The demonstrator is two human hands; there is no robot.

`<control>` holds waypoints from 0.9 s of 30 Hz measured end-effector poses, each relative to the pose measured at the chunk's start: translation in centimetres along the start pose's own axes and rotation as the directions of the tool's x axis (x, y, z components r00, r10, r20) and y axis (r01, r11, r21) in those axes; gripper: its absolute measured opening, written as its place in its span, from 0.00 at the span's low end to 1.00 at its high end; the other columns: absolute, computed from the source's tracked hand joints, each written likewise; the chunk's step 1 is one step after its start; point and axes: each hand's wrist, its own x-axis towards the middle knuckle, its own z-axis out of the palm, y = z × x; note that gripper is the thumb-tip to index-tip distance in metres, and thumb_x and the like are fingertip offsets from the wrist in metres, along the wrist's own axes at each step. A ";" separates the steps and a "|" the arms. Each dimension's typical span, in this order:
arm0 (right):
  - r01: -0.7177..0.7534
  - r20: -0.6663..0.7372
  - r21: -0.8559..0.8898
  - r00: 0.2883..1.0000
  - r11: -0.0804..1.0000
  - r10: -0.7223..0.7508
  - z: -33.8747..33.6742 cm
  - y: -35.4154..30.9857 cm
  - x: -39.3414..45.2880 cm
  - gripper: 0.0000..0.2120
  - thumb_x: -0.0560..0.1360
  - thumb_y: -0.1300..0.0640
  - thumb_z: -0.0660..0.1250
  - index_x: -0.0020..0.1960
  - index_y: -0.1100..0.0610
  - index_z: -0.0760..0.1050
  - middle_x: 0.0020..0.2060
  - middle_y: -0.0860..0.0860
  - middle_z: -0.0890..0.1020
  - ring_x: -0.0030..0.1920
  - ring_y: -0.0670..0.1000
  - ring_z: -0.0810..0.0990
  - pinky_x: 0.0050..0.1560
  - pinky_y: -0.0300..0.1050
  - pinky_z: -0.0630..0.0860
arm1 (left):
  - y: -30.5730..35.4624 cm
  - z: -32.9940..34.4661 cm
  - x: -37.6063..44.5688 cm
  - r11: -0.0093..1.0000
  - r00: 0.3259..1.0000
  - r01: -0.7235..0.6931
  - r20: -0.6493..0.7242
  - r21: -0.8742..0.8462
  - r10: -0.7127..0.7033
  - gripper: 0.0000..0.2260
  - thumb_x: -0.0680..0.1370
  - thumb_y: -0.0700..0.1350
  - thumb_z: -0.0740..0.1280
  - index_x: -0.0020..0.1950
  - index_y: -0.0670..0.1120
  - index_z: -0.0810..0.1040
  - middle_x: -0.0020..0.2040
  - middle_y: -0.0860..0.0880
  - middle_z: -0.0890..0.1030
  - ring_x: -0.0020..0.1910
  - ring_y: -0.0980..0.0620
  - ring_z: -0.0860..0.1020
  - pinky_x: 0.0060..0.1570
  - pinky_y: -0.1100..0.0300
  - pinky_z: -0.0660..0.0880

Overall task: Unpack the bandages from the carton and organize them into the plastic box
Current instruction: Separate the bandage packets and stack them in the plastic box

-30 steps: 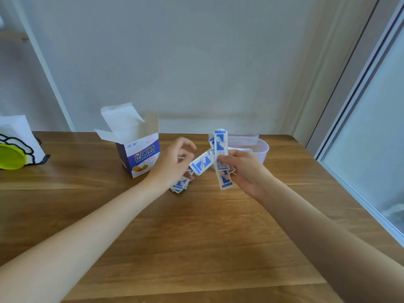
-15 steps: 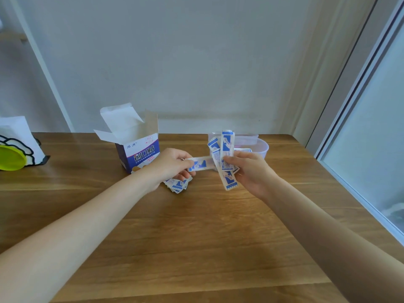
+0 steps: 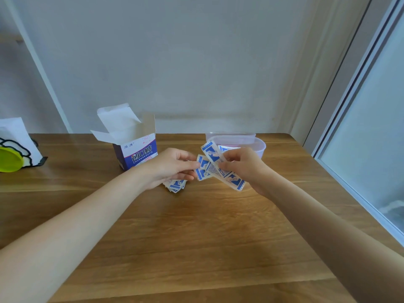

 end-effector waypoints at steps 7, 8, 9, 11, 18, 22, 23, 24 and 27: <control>-0.065 0.126 -0.067 0.989 0.996 0.073 0.4 0.3 -0.2 0.12 0.74 0.63 0.67 0.56 0.56 0.77 0.48 0.51 0.81 0.48 0.51 0.81 0.50 0.45 0.79 | -0.6 -0.2 0.5 0.994 0.989 -0.019 -0.144 0.108 0.034 0.07 0.74 0.39 0.69 0.51 0.40 0.78 0.35 0.47 0.80 0.30 0.58 0.79 0.38 0.67 0.80; -0.087 0.136 -0.075 0.986 0.993 0.097 0.3 0.5 -0.3 0.13 0.73 0.64 0.68 0.58 0.57 0.77 0.50 0.52 0.82 0.50 0.51 0.81 0.51 0.45 0.79 | -0.7 -0.4 0.5 0.994 0.985 -0.007 -0.168 0.108 0.025 0.05 0.74 0.39 0.69 0.49 0.42 0.78 0.36 0.46 0.80 0.31 0.57 0.79 0.39 0.66 0.80; -0.111 0.142 -0.070 0.983 0.991 0.120 0.1 0.7 -0.4 0.14 0.73 0.65 0.68 0.58 0.57 0.76 0.50 0.52 0.82 0.50 0.52 0.81 0.51 0.45 0.79 | -0.8 -0.6 0.4 0.995 0.981 0.006 -0.194 0.102 0.014 0.03 0.74 0.38 0.69 0.46 0.44 0.77 0.37 0.45 0.80 0.32 0.55 0.79 0.39 0.65 0.80; -0.157 0.142 0.013 0.978 0.987 0.154 -0.2 1.1 -0.5 0.15 0.72 0.68 0.67 0.58 0.59 0.76 0.49 0.54 0.82 0.48 0.52 0.81 0.48 0.45 0.79 | -1.2 -1.0 0.2 0.997 0.969 0.026 -0.249 0.079 -0.005 0.06 0.74 0.36 0.69 0.42 0.46 0.75 0.38 0.44 0.79 0.33 0.53 0.78 0.37 0.65 0.80; -0.128 0.028 0.853 0.979 0.506 0.200 0.1 0.1 -0.4 0.10 0.74 0.74 0.60 0.50 0.63 0.73 0.44 0.57 0.78 0.43 0.53 0.79 0.41 0.43 0.80 | -1.4 0.5 -0.5 0.988 0.985 0.042 -0.161 -0.150 -0.066 0.06 0.75 0.34 0.67 0.49 0.41 0.74 0.46 0.39 0.81 0.33 0.52 0.83 0.37 0.64 0.81; -0.065 -0.128 0.869 0.928 0.491 0.349 1.1 -0.2 -0.8 0.12 0.75 0.71 0.62 0.57 0.64 0.71 0.52 0.57 0.78 0.45 0.52 0.79 0.36 0.38 0.80 | -1.2 1.7 -0.6 0.957 0.994 -0.003 -0.102 -0.289 -0.028 0.04 0.75 0.35 0.67 0.45 0.41 0.73 0.47 0.40 0.82 0.37 0.50 0.84 0.36 0.66 0.80; -0.050 -0.145 0.876 0.921 0.479 0.363 1.2 -0.2 -0.9 0.13 0.75 0.71 0.62 0.58 0.65 0.71 0.53 0.58 0.78 0.45 0.52 0.78 0.36 0.38 0.80 | -1.2 1.8 -0.5 0.954 0.995 -0.009 -0.100 -0.301 -0.022 0.03 0.75 0.35 0.67 0.46 0.41 0.73 0.47 0.40 0.82 0.37 0.50 0.84 0.35 0.66 0.80; -0.037 -0.150 0.887 0.919 0.459 0.365 1.3 -0.2 -1.0 0.12 0.75 0.72 0.61 0.57 0.65 0.71 0.53 0.58 0.78 0.44 0.52 0.78 0.38 0.40 0.79 | -1.2 1.8 -0.5 0.953 0.994 -0.014 -0.104 -0.304 -0.019 0.03 0.75 0.35 0.67 0.46 0.41 0.73 0.47 0.40 0.82 0.37 0.51 0.84 0.36 0.66 0.80; -0.037 -0.120 0.909 0.931 0.416 0.345 1.9 -0.5 -1.2 0.08 0.75 0.74 0.60 0.49 0.64 0.72 0.51 0.58 0.77 0.42 0.51 0.78 0.46 0.45 0.77 | -1.3 2.1 -0.4 0.958 0.993 -0.020 -0.119 -0.286 -0.015 0.03 0.75 0.36 0.67 0.46 0.41 0.73 0.46 0.40 0.82 0.35 0.53 0.84 0.36 0.65 0.81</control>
